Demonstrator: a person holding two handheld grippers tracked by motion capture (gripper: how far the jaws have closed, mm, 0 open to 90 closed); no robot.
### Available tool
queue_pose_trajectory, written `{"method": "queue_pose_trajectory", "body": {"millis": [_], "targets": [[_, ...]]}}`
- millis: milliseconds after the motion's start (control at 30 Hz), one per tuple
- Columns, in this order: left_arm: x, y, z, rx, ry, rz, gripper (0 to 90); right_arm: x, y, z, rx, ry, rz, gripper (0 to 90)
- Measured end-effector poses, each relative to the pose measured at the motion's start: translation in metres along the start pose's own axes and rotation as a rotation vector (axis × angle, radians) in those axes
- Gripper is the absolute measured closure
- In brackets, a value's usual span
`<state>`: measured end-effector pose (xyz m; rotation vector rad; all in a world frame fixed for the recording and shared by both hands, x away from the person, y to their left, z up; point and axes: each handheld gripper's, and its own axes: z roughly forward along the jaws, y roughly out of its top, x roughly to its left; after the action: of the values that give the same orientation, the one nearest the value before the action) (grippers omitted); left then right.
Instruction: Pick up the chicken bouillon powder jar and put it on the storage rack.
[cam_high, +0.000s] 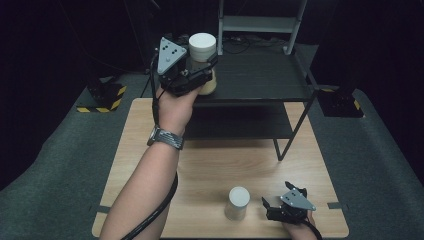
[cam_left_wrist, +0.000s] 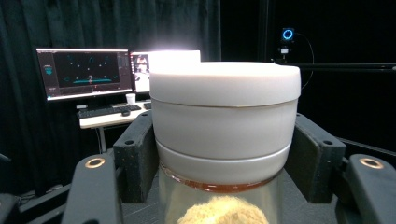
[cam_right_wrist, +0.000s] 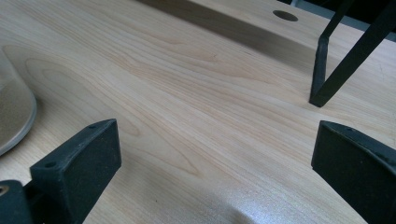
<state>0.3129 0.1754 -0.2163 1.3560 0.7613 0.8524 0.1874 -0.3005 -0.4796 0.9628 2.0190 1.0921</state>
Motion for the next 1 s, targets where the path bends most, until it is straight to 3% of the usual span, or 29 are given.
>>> {"method": "queue_pose_trajectory", "body": {"millis": [467,1000], "targets": [[-0.001,-0.004,0.018,0.016,0.02,-0.003,34.3,-0.001,-0.001,0.0,-0.005,0.004,0.0,0.8],[-0.001,-0.01,0.021,0.013,0.018,0.002,34.2,-0.001,-0.001,-0.001,-0.004,0.007,0.001,0.8]]}}
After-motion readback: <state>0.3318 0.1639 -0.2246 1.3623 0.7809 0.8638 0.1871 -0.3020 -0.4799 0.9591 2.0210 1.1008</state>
